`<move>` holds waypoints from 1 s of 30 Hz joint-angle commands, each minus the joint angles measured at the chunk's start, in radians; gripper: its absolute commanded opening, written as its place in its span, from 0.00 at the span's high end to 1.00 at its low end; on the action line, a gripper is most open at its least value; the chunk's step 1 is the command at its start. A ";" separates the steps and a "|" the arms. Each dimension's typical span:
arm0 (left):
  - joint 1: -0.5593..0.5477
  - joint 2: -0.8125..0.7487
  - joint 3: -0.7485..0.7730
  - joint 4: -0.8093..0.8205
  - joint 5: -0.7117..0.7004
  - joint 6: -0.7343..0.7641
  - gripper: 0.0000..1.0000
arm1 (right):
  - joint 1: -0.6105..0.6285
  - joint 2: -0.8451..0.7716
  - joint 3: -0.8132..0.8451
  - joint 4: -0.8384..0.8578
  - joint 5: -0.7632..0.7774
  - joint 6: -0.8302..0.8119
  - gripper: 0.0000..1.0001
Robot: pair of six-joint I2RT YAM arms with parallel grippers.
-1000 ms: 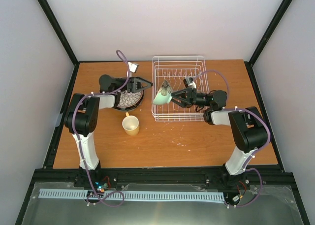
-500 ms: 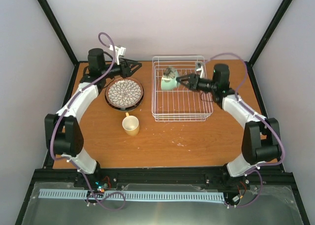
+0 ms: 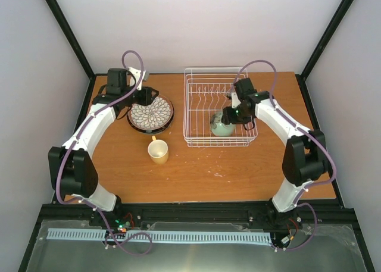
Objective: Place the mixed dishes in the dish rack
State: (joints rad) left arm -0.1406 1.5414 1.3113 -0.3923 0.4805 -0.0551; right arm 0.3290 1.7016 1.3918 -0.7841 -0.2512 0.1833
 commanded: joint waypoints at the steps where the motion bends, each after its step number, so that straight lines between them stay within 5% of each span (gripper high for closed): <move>1: -0.001 -0.034 0.018 -0.108 -0.146 0.040 0.58 | 0.026 0.058 0.097 -0.127 0.210 -0.032 0.97; 14: -0.001 -0.044 0.014 -0.157 -0.246 0.042 0.59 | 0.108 0.277 0.354 -0.265 0.507 -0.021 0.97; 28: -0.001 -0.091 -0.003 -0.273 -0.212 0.075 0.58 | 0.088 0.391 0.360 -0.317 0.419 -0.035 0.97; 30: -0.002 -0.115 -0.009 -0.293 -0.185 0.089 0.58 | 0.085 0.392 0.361 -0.319 0.428 -0.030 0.90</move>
State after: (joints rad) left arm -0.1406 1.4971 1.3071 -0.6209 0.2436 -0.0116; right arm 0.4305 2.0628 1.7439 -1.0721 0.1661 0.1577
